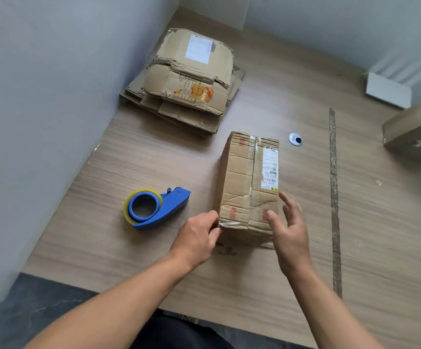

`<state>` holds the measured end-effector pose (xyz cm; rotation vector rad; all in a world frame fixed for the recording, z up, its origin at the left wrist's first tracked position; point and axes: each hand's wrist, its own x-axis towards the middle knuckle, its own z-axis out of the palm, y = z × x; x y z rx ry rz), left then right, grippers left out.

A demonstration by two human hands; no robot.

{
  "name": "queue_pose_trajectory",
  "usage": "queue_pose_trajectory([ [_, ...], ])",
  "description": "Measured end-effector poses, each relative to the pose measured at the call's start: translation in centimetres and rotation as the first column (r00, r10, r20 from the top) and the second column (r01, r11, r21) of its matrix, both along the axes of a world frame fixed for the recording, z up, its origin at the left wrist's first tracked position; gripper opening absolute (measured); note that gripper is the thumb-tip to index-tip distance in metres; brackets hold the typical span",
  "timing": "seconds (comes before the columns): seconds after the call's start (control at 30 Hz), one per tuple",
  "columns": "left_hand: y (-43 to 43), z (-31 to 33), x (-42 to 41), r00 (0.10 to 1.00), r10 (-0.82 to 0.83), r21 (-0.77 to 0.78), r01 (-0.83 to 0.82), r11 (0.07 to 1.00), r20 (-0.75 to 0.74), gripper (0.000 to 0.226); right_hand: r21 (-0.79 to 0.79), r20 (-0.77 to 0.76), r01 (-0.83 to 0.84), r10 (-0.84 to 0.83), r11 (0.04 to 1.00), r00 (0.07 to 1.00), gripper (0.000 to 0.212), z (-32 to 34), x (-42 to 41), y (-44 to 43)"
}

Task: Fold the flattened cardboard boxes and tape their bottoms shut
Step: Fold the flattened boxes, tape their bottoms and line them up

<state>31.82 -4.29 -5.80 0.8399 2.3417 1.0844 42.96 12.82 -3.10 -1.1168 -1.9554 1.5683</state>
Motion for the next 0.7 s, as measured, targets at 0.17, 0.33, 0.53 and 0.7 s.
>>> queue_pose_trajectory([
  [0.17, -0.1, 0.4, -0.8, 0.999, -0.032, -0.070, 0.035, 0.997, 0.040, 0.024, -0.150, 0.109, -0.055, 0.071, 0.987, 0.991, 0.082, -1.8, 1.2, -2.0],
  [0.33, 0.7, 1.2, 0.3, 0.957, 0.135, -0.132, -0.104, 0.986, 0.255, 0.065, -0.173, 0.128, 0.019, 0.003, 0.985, 0.992, 0.096, -2.0, 0.9, -2.5],
  [0.53, 3.8, 1.5, 3.3, 0.931, 0.316, -0.128, -0.296, 0.947, 0.181, 0.040, -0.097, 0.096, 0.106, -0.097, 0.990, 0.991, 0.091, -2.1, 0.6, -3.5],
  [0.7, 4.0, 1.1, 3.0, 0.919, 0.350, -0.143, -0.327, 0.934, 0.184, 0.028, -0.136, 0.072, 0.146, -0.137, 0.980, 0.988, 0.078, -3.0, 0.9, -2.8],
])
